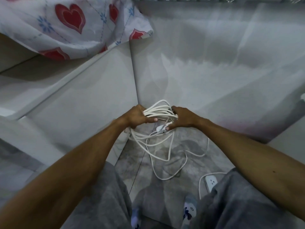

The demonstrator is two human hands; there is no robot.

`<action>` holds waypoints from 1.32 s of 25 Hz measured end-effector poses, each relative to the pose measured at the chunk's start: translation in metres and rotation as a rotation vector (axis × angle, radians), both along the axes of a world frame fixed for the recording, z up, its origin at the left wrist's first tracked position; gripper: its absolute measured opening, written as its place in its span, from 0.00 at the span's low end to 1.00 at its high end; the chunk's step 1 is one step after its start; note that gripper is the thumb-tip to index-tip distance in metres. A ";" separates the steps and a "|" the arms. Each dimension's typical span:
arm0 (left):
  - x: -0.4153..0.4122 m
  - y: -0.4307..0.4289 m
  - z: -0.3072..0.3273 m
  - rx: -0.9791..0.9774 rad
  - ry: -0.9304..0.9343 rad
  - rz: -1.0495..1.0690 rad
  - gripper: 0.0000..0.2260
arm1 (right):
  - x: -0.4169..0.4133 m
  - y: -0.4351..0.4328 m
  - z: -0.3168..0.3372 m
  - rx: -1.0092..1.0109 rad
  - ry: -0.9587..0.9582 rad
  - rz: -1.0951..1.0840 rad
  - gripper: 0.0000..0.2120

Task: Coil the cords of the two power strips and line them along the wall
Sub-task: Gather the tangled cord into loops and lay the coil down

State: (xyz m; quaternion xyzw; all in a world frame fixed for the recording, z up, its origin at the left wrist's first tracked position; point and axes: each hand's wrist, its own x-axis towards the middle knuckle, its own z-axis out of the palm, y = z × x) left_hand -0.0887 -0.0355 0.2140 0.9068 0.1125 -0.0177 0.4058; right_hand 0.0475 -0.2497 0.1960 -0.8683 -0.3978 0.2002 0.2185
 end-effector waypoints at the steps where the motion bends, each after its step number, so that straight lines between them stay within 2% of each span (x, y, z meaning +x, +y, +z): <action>1: 0.000 0.004 0.004 -0.040 0.025 0.020 0.18 | 0.004 -0.004 -0.002 -0.094 -0.036 -0.013 0.39; 3: -0.003 0.010 0.014 -0.066 0.062 0.059 0.21 | 0.012 -0.012 -0.007 -0.239 -0.077 -0.026 0.35; 5: -0.006 0.013 0.022 -0.036 0.092 0.064 0.26 | 0.021 -0.021 -0.013 -0.356 -0.083 -0.049 0.23; 7: -0.009 0.015 0.029 -0.004 0.111 0.083 0.28 | 0.026 -0.033 -0.020 -0.451 0.058 -0.183 0.14; 11: -0.022 0.032 0.039 -0.033 0.041 0.203 0.26 | 0.022 -0.059 -0.029 -0.582 0.406 -0.340 0.14; 14: -0.030 0.031 0.044 0.062 0.019 0.175 0.23 | 0.008 -0.062 -0.037 -0.568 0.518 -0.387 0.12; 16: -0.032 0.026 0.048 0.061 0.033 0.139 0.24 | -0.008 -0.055 -0.044 -0.434 0.555 -0.480 0.11; 19: -0.032 0.023 0.049 0.017 0.055 0.095 0.25 | -0.031 -0.041 -0.058 -0.091 0.804 -0.720 0.09; 22: -0.032 0.015 0.049 0.088 0.058 -0.016 0.25 | -0.053 -0.029 -0.076 0.373 1.094 -0.985 0.14; 25: -0.024 0.010 0.053 0.154 0.034 -0.050 0.29 | -0.076 -0.014 -0.086 0.663 1.253 -1.152 0.18; 30: -0.012 0.014 0.041 0.238 0.110 -0.078 0.28 | -0.060 -0.012 -0.100 0.850 1.233 -1.395 0.18; 33: -0.003 0.020 0.032 0.222 0.131 -0.066 0.29 | -0.040 -0.018 -0.098 0.828 1.052 -1.393 0.15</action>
